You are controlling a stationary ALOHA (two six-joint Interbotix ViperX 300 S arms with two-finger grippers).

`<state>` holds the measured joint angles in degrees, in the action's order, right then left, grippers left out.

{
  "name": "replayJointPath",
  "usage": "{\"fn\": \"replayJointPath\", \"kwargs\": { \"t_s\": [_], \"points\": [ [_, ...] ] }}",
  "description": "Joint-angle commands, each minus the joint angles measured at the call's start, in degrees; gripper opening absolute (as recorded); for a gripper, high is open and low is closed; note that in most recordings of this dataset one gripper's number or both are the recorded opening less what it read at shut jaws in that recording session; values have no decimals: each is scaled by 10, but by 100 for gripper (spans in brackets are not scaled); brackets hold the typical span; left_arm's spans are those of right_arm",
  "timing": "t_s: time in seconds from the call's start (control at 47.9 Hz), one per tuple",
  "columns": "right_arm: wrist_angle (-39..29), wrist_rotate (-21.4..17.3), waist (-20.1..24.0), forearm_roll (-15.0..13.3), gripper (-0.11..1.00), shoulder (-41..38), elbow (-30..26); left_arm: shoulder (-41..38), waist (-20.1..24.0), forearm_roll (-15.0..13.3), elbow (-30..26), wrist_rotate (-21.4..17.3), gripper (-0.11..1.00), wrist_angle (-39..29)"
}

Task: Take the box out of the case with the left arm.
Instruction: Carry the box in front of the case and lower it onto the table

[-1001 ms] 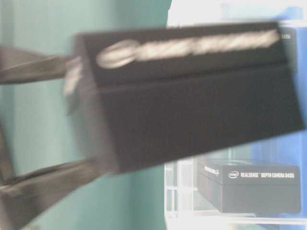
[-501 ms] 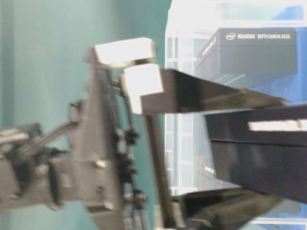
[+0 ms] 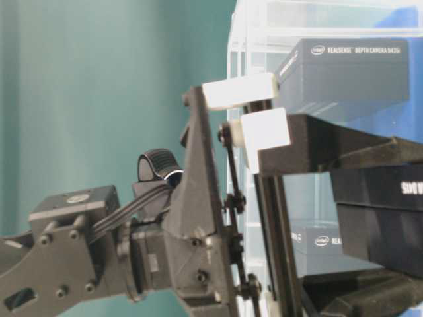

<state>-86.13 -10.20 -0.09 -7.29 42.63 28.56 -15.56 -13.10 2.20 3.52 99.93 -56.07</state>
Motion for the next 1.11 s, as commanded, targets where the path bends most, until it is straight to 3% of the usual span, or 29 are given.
{"fn": "replayJointPath", "kwargs": {
  "t_s": [0.0, 0.188, 0.459, 0.563, 0.626, 1.085],
  "points": [
    [3, -1, -1, 1, 0, -2, -7, 15, 2, -2, -8, -4, 65, 4],
    [3, -1, -1, 0, 0, -1, -6, 16, 2, -1, -5, -33, 65, 18],
    [3, 1, -1, -2, 0, -1, -6, 16, 5, -1, -4, -8, 65, 19],
    [3, 1, -1, -1, 0, -1, -6, 16, 5, -1, -4, -5, 85, 20],
    [3, 1, -1, -2, 0, -1, -6, 16, 5, -1, -4, -5, 91, 20],
    [2, 0, -1, -1, 0, 1, -6, 25, 9, -1, -20, -5, 88, 18]
  ]
}}
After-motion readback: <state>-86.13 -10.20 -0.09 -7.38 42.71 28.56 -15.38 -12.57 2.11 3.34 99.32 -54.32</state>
